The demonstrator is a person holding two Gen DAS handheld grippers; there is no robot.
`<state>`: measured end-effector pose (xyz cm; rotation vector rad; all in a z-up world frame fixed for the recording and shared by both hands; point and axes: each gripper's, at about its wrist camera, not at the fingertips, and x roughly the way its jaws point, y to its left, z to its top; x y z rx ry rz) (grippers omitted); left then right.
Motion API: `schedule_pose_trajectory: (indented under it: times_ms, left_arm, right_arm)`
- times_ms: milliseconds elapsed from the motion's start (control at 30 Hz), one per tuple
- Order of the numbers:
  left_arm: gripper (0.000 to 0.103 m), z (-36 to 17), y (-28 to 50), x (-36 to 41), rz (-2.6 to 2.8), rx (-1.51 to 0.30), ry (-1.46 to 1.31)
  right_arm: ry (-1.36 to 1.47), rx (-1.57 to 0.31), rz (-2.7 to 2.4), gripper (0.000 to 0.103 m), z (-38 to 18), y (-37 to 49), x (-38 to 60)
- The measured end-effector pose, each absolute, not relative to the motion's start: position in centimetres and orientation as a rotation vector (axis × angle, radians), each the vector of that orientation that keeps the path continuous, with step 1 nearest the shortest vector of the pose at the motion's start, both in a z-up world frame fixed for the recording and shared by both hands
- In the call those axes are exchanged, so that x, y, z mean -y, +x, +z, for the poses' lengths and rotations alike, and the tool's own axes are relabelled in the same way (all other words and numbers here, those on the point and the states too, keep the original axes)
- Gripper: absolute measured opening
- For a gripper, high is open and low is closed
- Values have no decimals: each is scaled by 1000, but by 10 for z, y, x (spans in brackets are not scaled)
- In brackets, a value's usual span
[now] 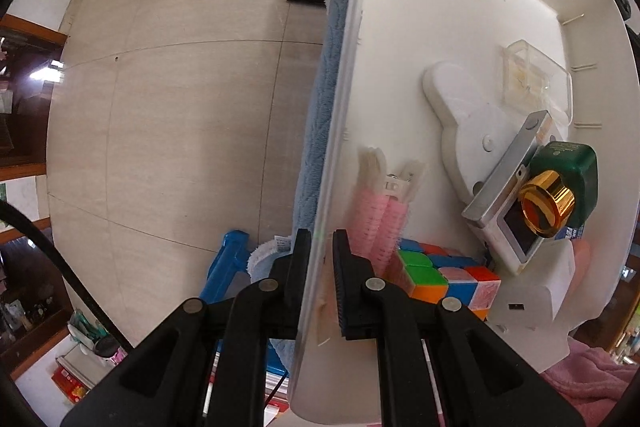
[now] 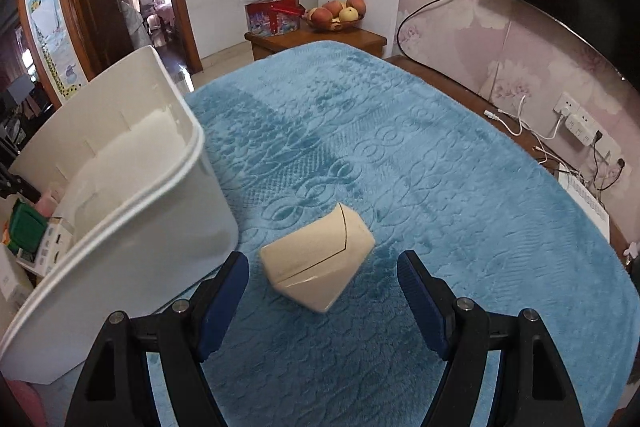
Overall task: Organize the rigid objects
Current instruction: 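Move the right tool to the beige wedge box and grasp it, then carry the beige box into the tray and release it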
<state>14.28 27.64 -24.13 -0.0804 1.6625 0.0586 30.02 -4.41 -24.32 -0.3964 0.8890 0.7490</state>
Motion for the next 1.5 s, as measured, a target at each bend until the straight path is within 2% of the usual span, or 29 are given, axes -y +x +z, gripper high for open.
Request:
schedule_pose_trajectory:
  times_ms: [133, 300, 467, 800, 900, 967, 1200, 1333, 1500]
  left_arm:
    - [11, -242, 140, -271, 58, -1658, -68]
    - [11, -240, 134, -269, 65, -1653, -73]
    - [16, -236, 131, -270, 94, -1642, -78]
    - [18, -209, 122, -272, 193, -1561, -153]
    - [27, -200, 116, -276, 213, -1528, -201]
    - [39, -192, 114, -276, 223, -1502, -224]
    - [42, -171, 113, -268, 238, -1438, -200]
    - [63, -156, 103, -270, 260, -1383, -197]
    - [68, -131, 88, -268, 230, -1294, -189]
  right_arm:
    - [-391, -897, 751, 77, -252, 305, 42]
    - [-391, -913, 753, 66, -258, 308, 35]
    - [-382, -926, 730, 66, -258, 307, 35]
    - [-270, -1006, 578, 66, -257, 264, 60]
    - [-235, -1042, 524, 66, -257, 236, 69]
    - [-215, -1068, 486, 66, -257, 217, 75]
    - [-125, -1149, 374, 66, -246, 167, 92]
    - [-81, -1112, 330, 66, -221, 145, 95]
    - [19, -1017, 287, 66, -176, 121, 91]
